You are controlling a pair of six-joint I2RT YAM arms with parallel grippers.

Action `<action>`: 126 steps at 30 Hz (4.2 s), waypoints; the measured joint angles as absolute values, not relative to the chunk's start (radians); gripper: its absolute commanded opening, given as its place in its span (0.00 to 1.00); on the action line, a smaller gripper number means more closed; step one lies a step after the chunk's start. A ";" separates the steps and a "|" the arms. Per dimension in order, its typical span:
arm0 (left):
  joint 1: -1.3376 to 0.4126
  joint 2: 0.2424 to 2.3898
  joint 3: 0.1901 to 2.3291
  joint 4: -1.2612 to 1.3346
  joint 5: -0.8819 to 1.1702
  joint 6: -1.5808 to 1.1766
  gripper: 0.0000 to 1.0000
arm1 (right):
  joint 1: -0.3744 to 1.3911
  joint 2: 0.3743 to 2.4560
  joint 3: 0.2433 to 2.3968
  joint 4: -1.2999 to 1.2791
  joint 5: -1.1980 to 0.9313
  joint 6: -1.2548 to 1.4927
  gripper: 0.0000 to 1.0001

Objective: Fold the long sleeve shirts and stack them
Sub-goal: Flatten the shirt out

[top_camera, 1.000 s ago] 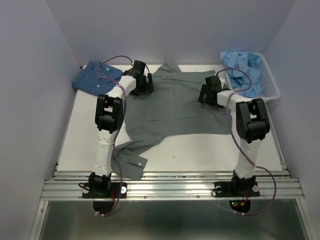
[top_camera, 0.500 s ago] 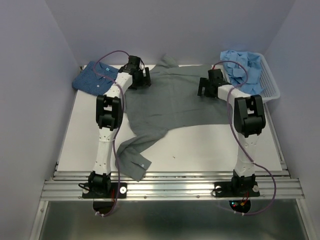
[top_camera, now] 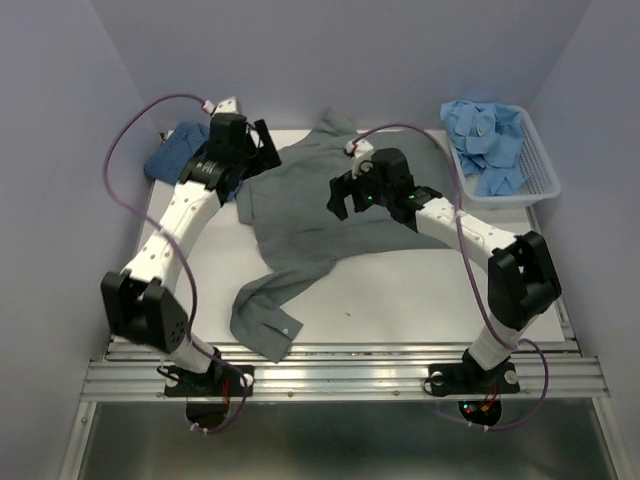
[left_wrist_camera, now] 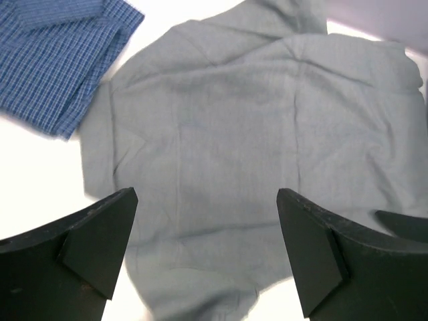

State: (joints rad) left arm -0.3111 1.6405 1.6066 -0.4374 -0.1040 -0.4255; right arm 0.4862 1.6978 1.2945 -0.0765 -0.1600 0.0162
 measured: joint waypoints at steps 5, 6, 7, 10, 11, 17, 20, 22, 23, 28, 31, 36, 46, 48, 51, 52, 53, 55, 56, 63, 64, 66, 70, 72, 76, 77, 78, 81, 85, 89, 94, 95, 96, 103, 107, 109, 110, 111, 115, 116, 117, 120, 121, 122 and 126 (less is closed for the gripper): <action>-0.297 1.339 1.276 -0.425 -0.113 -0.535 0.99 | 0.646 1.779 1.298 -0.079 -0.420 -0.021 1.00; -0.297 1.289 1.216 -0.440 -0.114 -0.555 0.99 | 0.674 1.813 1.298 -0.076 -0.476 -0.015 1.00; -0.297 1.256 1.166 -0.448 -0.115 -0.574 0.99 | 0.696 1.846 1.298 -0.073 -0.538 0.002 1.00; -0.297 1.167 1.054 -0.504 -0.119 -0.615 0.99 | 0.736 1.952 1.317 -0.070 -0.657 0.047 1.00; -0.297 1.140 1.028 -0.523 -0.112 -0.620 0.99 | 0.738 1.977 1.327 -0.071 -0.669 0.061 1.00; -0.298 1.052 0.942 -0.552 -0.026 -0.626 0.99 | 0.731 2.130 1.462 -0.089 -0.522 0.153 1.00; -0.301 1.013 0.910 -0.588 0.028 -0.626 0.99 | 0.722 2.171 1.540 -0.108 -0.406 0.194 1.00; -0.302 0.977 0.901 -0.608 0.064 -0.626 0.99 | 0.709 2.206 1.596 -0.126 -0.344 0.233 1.00; -0.305 0.947 0.897 -0.615 0.084 -0.626 0.99 | 0.700 2.224 1.626 -0.132 -0.319 0.252 1.00; -0.326 0.791 0.820 -0.644 0.185 -0.651 0.99 | 0.653 2.299 1.753 -0.151 -0.186 0.315 1.00; -0.342 0.752 0.745 -0.691 0.215 -0.681 0.99 | 0.627 2.312 1.787 -0.177 -0.129 0.319 1.00; -0.397 0.780 0.700 -0.760 0.206 -0.741 0.99 | 0.612 2.304 1.794 -0.215 -0.074 0.318 1.00; -0.403 1.163 0.727 -0.731 -0.055 -0.838 0.99 | 0.606 2.046 1.658 -0.313 -0.033 0.311 1.00; -0.403 1.227 0.726 -0.728 -0.088 -0.857 0.99 | 0.593 1.959 1.621 -0.313 -0.017 0.331 1.00; -0.404 1.253 0.726 -0.706 -0.113 -0.869 0.99 | 0.537 1.830 1.559 -0.303 -0.004 0.373 1.00; -0.404 1.270 0.726 -0.692 -0.123 -0.870 0.99 | 0.511 1.780 1.519 -0.293 0.010 0.389 1.00; -0.404 1.292 0.726 -0.677 -0.130 -0.870 0.99 | 0.481 1.735 1.477 -0.290 0.022 0.398 1.00; -0.404 1.354 0.727 -0.642 -0.131 -0.865 0.99 | 0.432 1.668 1.414 -0.286 0.057 0.410 1.00; -0.404 1.390 0.727 -0.623 -0.126 -0.860 0.99 | 0.398 1.624 1.370 -0.286 0.086 0.417 1.00; -0.422 1.462 0.765 -0.640 -0.128 -0.814 0.00 | 0.225 1.421 1.124 -0.306 0.162 0.479 1.00; -0.422 1.468 0.774 -0.652 -0.128 -0.809 0.00 | 0.208 1.401 1.101 -0.312 0.172 0.483 1.00; -0.426 1.478 0.795 -0.661 -0.125 -0.804 0.00 | 0.193 1.364 1.061 -0.325 0.200 0.490 1.00; -0.438 1.460 0.832 -0.662 -0.130 -0.788 0.00 | 0.196 1.327 0.999 -0.354 0.236 0.514 1.00; -0.439 1.367 0.863 -0.672 -0.131 -0.769 0.00 | 0.191 1.326 0.951 -0.397 0.273 0.536 1.00; -0.439 1.104 0.901 -0.685 -0.030 -0.704 0.00 | 0.111 1.338 0.888 -0.422 0.312 0.573 1.00; -0.440 1.034 0.911 -0.688 0.003 -0.694 0.00 | 0.080 1.356 0.877 -0.437 0.327 0.580 1.00; -0.442 0.978 0.918 -0.687 0.038 -0.684 0.00 | 0.063 1.376 0.872 -0.442 0.339 0.586 1.00; -0.444 0.870 0.921 -0.695 0.126 -0.667 0.00 | 0.054 1.433 0.869 -0.437 0.347 0.599 1.00; -0.443 0.798 0.921 -0.713 0.227 -0.655 0.00 | 0.054 1.551 0.873 -0.403 0.347 0.599 1.00; -0.443 0.774 0.921 -0.716 0.306 -0.642 0.00 | 0.049 1.650 0.928 -0.344 0.348 0.603 0.97; -0.443 0.727 0.921 -0.715 0.397 -0.625 0.00 | 0.045 1.689 0.949 -0.300 0.332 0.595 0.96; -0.443 0.713 0.921 -0.715 0.409 -0.624 0.00 | 0.045 1.689 0.944 -0.288 0.324 0.595 0.97; -0.443 0.703 0.921 -0.715 0.420 -0.621 0.00 | 0.045 1.687 0.940 -0.277 0.317 0.594 0.98; -0.443 0.633 0.938 -0.711 0.511 -0.617 0.00 | 0.039 1.607 0.867 -0.246 0.271 0.595 1.00; -0.443 0.608 0.954 -0.696 0.536 -0.617 0.00 | 0.039 1.548 0.848 -0.255 0.253 0.591 1.00; -0.443 0.593 0.962 -0.691 0.546 -0.617 0.00 | 0.039 1.532 0.848 -0.253 0.250 0.591 1.00; -0.443 0.590 0.963 -0.689 0.549 -0.617 0.00 | 0.039 1.529 0.848 -0.253 0.250 0.591 1.00; -0.443 0.585 0.964 -0.685 0.550 -0.617 0.00 | 0.039 1.526 0.848 -0.253 0.252 0.591 1.00; -0.443 0.580 0.964 -0.685 0.555 -0.619 0.00 | 0.038 1.530 0.847 -0.254 0.273 0.584 1.00; -0.443 0.578 0.964 -0.685 0.557 -0.619 0.00 | 0.036 1.538 0.846 -0.254 0.281 0.583 1.00; -0.443 0.575 0.964 -0.684 0.558 -0.619 0.00 | 0.034 1.546 0.846 -0.253 0.285 0.582 1.00; -0.443 0.569 0.964 -0.682 0.561 -0.619 0.00 | 0.032 1.600 0.846 -0.248 0.304 0.572 0.97; -0.443 0.569 0.964 -0.681 0.562 -0.618 0.00 | 0.034 1.617 0.850 -0.236 0.315 0.571 0.95; -0.443 0.569 0.965 -0.681 0.564 -0.617 0.00 | 0.033 1.623 0.852 -0.226 0.318 0.568 0.93; -0.443 0.570 0.971 -0.688 0.565 -0.611 0.00 | 0.032 1.632 0.852 -0.200 0.326 0.561 0.42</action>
State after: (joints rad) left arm -0.4435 0.5701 0.9714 -0.6876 0.5648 -0.6113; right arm 0.0319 1.6318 0.8516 -0.2005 0.3264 0.5606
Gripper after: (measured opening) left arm 0.058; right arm 0.738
